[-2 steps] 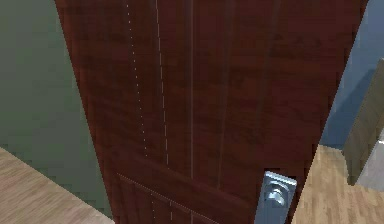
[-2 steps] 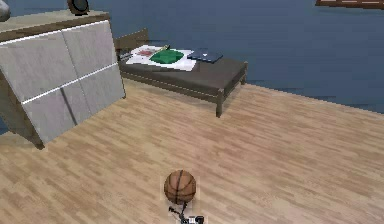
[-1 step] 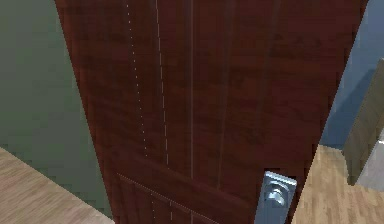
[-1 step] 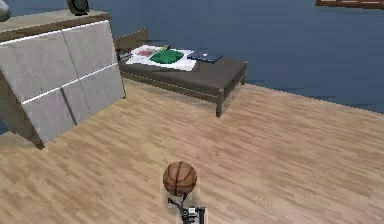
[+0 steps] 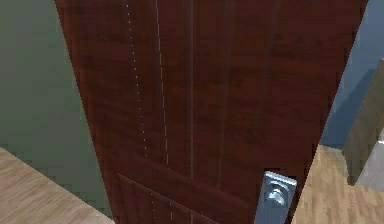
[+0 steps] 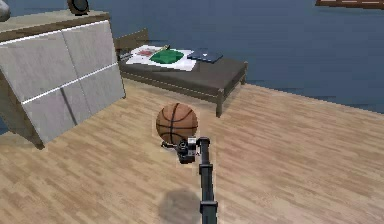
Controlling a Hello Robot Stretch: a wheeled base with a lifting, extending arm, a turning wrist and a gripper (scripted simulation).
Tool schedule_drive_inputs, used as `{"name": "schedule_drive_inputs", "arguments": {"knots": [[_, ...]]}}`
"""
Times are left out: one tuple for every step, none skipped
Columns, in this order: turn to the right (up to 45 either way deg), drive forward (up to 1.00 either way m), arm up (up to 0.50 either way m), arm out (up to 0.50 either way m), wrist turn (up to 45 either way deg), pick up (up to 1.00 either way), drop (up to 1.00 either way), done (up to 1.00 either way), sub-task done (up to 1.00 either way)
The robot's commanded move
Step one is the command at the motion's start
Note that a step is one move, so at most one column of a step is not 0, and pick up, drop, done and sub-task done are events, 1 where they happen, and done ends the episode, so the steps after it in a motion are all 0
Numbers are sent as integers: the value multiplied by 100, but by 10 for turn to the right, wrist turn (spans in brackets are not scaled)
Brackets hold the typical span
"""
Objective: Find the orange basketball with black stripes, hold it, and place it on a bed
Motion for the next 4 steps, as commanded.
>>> {"name": "schedule_drive_inputs", "arguments": {"knots": [[0,0,42,0,0,0,0,0,0],[0,0,0,0,-450,0,0,0,0],[0,0,0,0,-450,0,0,0,0],[0,0,0,0,-210,0,0,0,0]]}}
